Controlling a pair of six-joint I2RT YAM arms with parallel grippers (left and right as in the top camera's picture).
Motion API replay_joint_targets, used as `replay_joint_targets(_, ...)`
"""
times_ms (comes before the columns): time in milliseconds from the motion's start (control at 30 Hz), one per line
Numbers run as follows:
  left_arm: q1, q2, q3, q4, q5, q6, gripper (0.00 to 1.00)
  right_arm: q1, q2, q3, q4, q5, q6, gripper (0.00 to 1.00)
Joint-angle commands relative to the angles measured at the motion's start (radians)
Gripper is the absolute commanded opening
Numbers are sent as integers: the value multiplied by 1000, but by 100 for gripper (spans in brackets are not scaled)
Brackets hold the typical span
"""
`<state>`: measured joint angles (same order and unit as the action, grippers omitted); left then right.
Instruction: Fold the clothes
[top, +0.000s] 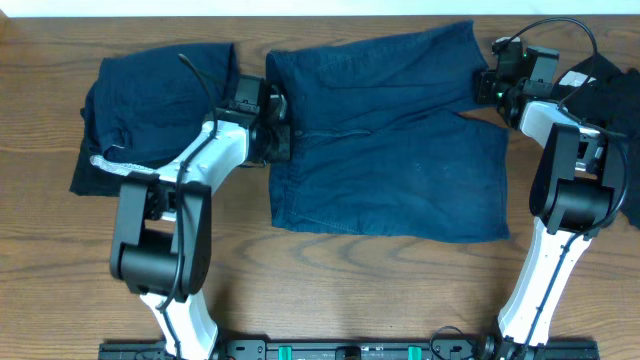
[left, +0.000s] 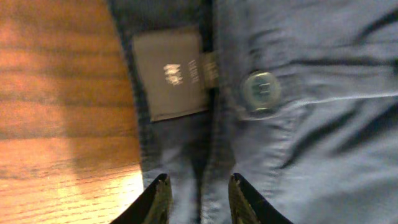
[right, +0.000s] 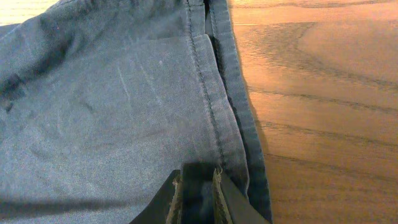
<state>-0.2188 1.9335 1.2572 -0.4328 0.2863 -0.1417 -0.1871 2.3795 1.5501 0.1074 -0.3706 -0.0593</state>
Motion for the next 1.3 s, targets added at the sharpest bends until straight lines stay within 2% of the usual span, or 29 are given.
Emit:
replay_joint_targets(0,4,-114,70,56,31,-2,39,2,50,-24,-24,79,2,17)
replay_joint_targets(200,4,-136,74,225,31,-2,40,2,-31,22,-93,57,0,21)
replay_joint_targets(400,4,-31,74,321,31,-2,40,5,-210,27,-181,-100,12,30)
replay_joint_targets(567,4,66,74,439,31,-2,41,14,-275,27,-232,-161,59,31)
replay_joint_targets(633,5,92,74,482,31,-2,44,21,-269,26,-231,-156,55,31)
replay_joint_targets(833,5,133,74,528,-8,-2,45,51,-204,26,-190,-146,-52,33)
replay_joint_targets(1133,6,176,74,539,-15,-2,45,74,-35,26,74,-61,-53,34)
replay_joint_targets(1267,11,176,74,547,-19,-2,45,72,12,26,70,4,-39,34)
